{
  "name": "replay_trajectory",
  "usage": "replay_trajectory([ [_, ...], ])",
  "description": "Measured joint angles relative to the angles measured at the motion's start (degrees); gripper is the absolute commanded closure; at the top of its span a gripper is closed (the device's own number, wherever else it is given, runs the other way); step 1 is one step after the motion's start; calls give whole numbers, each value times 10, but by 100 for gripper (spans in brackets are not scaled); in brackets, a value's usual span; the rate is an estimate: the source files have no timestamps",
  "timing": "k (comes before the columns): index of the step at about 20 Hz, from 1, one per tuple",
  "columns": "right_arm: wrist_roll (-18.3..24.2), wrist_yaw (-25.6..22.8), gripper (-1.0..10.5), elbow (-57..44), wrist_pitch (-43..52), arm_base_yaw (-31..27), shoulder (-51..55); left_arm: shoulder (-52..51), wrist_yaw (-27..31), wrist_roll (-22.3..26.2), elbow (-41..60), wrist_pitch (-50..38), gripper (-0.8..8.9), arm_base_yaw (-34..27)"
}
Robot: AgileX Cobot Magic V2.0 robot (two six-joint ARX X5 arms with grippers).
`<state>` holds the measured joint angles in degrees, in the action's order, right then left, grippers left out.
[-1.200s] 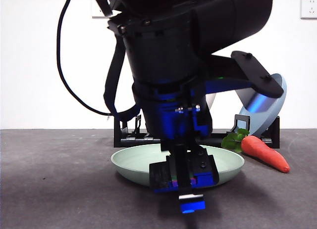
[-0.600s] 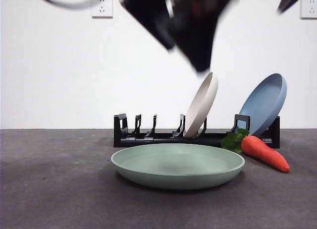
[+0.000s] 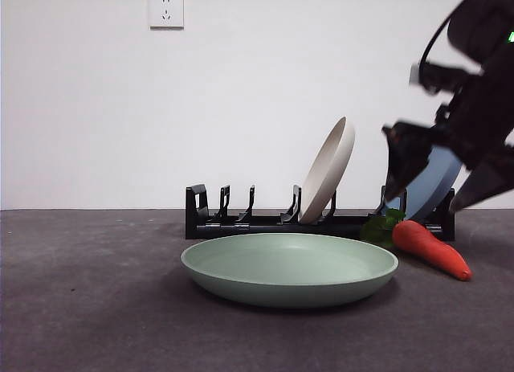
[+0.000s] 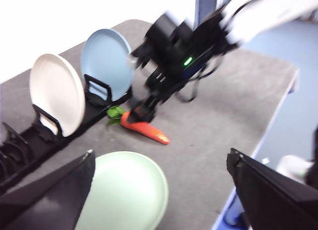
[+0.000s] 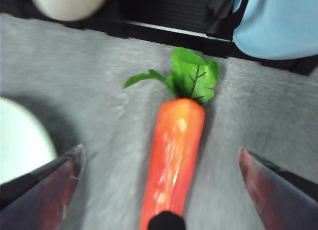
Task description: Take the green plate from the plate rack,put the plate on the table,take the carrot from the table,put the carrot in the plate
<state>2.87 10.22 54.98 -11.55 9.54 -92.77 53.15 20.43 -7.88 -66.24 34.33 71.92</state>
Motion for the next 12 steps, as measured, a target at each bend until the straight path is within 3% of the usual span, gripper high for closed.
replay_trajectory([
  [3,-1,-25,457,0,41,3,-41,-4,0,-18,0,13,365,7],
  [8,-1,-30,490,0,70,11,-76,-4,0,-34,0,16,365,11],
  [12,-1,-30,833,0,72,17,-92,-4,0,-38,0,16,365,13],
])
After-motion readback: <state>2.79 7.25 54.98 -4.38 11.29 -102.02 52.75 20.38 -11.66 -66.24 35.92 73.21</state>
